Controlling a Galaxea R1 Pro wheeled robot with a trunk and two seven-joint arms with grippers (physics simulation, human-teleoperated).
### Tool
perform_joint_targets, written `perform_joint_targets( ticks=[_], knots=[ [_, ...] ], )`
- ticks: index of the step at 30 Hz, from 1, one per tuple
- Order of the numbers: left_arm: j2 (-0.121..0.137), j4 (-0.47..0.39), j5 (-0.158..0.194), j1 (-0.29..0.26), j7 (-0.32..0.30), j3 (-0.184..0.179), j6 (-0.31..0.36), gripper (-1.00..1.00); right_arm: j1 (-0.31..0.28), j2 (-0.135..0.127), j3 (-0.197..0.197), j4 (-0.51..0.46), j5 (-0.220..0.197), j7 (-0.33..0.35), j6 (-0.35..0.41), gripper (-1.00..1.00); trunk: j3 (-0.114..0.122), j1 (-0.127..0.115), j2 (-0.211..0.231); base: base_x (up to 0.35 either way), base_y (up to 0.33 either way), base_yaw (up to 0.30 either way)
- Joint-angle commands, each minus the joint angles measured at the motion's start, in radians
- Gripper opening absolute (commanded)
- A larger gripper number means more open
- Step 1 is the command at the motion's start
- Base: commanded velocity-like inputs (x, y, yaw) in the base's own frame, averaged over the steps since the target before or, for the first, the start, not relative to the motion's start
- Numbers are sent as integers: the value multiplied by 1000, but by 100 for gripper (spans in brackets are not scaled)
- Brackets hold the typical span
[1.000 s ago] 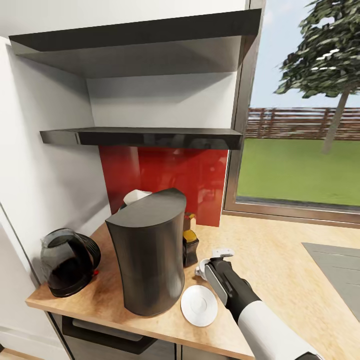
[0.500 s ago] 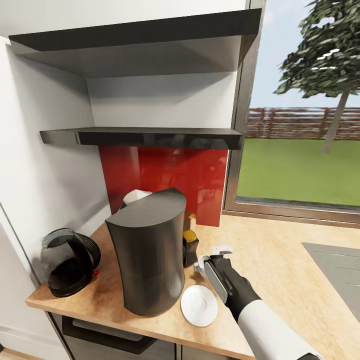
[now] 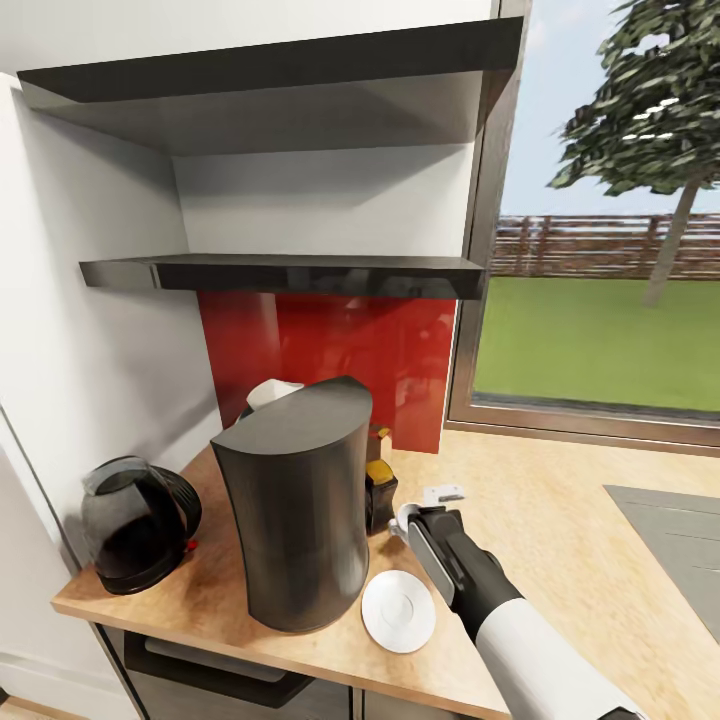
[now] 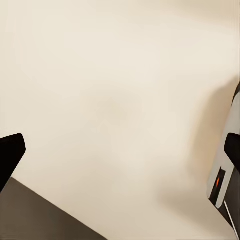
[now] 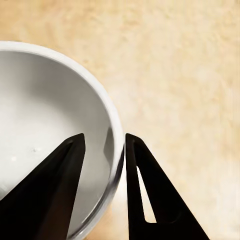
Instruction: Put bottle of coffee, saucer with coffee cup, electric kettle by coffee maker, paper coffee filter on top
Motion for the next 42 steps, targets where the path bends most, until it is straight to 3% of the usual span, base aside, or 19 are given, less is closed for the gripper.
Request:
perform_joint_targets(
  ticks=[1,19,42],
  knots=[
    [-1,-1,-10,0,0,5,6,100,-1,-1,4,0,-10,-9,1,-100,0,0,-1,-159,-101,0],
    [-1,-2,-10,0,0,7,6,100,-1,4,6,4,-12,-8,1,-100,0,0,-1,-233,-123,0],
    [-1,-3,-9,0,0,7,6,100,-1,6,4,2,-12,-7,1,-100,3,0,-1,-25,29,45]
  ],
)
